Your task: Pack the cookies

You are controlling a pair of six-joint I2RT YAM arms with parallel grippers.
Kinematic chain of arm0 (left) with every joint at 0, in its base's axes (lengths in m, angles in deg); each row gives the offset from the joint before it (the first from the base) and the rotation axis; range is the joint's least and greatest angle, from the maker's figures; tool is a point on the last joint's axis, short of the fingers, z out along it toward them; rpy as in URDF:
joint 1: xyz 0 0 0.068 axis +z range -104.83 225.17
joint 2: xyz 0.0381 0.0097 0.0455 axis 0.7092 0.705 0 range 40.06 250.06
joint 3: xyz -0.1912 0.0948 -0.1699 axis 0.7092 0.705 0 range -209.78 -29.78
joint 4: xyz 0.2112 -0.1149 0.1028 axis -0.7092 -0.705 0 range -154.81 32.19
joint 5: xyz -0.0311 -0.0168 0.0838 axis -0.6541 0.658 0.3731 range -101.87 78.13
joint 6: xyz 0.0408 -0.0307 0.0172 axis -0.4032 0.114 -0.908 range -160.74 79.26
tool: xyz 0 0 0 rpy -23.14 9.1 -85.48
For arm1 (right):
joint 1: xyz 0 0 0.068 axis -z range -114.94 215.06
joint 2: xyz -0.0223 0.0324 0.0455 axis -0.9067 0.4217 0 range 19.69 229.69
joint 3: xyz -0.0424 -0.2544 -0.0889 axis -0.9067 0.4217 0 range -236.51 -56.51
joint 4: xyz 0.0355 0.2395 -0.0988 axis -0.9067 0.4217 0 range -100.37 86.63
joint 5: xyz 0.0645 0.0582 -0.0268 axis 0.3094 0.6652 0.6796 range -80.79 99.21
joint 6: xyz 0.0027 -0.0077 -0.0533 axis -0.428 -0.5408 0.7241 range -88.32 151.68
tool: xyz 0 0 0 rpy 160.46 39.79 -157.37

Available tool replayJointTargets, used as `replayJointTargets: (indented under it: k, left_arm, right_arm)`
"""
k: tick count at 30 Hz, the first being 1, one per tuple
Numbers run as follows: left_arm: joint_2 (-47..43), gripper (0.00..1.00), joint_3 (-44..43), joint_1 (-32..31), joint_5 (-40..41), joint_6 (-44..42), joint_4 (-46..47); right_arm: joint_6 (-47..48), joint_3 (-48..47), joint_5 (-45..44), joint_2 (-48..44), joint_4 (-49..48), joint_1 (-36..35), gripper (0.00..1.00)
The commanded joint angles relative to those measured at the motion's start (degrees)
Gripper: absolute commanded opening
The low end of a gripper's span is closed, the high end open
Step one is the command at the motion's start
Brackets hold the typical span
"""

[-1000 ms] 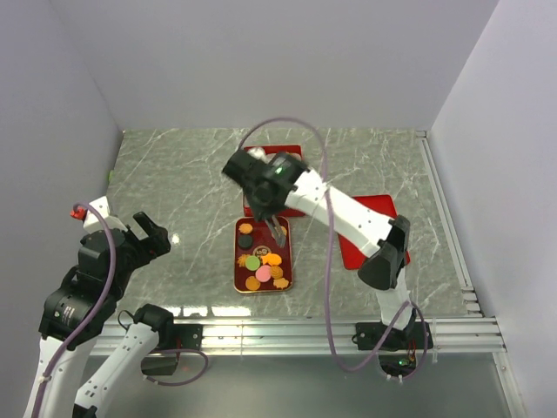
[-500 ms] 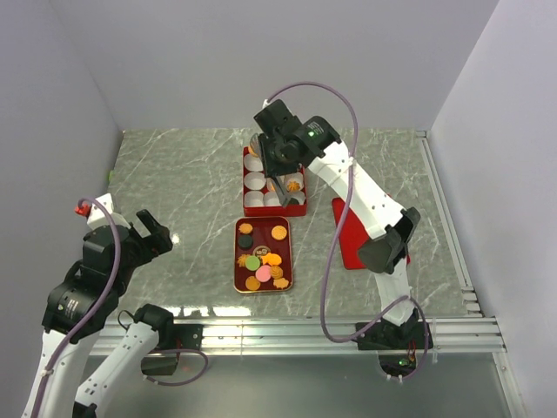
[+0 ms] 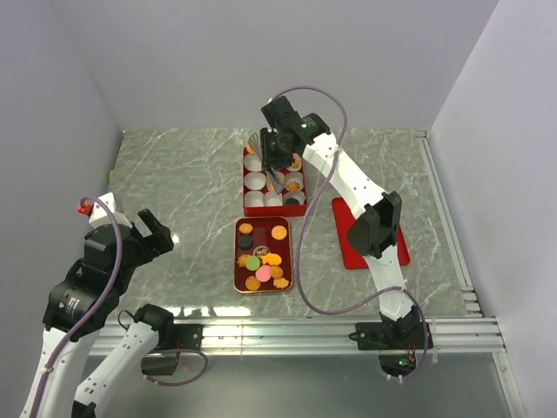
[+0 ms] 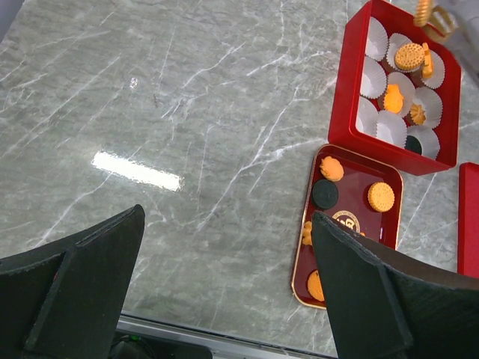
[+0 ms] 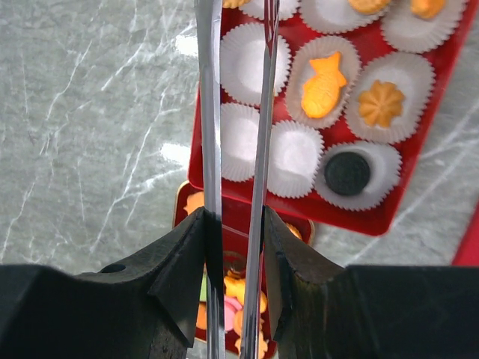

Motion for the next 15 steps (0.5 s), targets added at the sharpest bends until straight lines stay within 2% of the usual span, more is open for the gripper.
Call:
replayJointTargets:
  k: [1,15]
  left_arm:
    - [0.5,0.99,0.0,-0.2,0.6,-0.5,1.4]
    - [2.4,0.99,-0.1,-0.2,1.7,0.1,1.1]
  right_arm:
    - [0.3,-2.5,1.9,0.5,-5.2,-0.2,0.37]
    - [-1.0,-4.0,2.5,6.2,-10.1,2.3,0.45]
